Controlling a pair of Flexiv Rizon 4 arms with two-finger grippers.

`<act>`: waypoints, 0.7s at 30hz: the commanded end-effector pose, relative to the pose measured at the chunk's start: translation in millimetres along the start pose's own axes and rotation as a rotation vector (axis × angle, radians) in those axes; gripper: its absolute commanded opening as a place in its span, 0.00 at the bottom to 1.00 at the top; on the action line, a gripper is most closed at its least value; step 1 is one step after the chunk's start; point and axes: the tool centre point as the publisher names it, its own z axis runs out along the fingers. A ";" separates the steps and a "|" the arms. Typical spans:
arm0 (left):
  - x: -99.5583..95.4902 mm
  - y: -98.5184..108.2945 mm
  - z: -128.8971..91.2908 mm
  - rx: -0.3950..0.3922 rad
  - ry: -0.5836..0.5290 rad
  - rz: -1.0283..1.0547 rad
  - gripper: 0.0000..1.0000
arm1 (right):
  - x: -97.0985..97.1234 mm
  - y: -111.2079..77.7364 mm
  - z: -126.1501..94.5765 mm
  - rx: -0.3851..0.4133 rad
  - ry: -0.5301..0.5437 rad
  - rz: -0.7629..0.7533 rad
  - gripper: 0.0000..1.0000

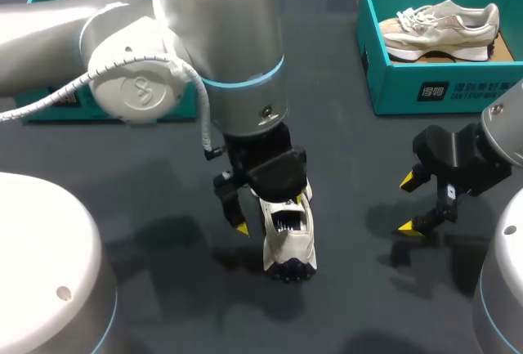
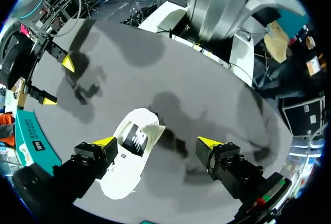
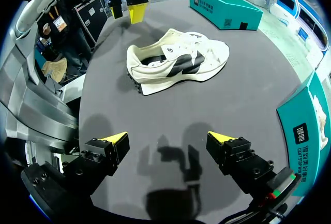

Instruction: Take the shoe out of the shoebox, open the shoe tongue, remove and reinsert the insole, then place the shoe into the shoebox

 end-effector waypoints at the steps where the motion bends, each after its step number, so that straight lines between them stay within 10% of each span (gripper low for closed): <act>1: 3.0 -4.6 -0.2 -0.032 0.042 -0.468 1.00 | 2.0 -0.9 -0.6 0.000 -0.003 0.000 1.00; 21: -8.7 -25.7 22.1 -0.040 0.038 -0.700 1.00 | 2.0 -0.9 -0.6 0.000 -0.003 0.000 1.00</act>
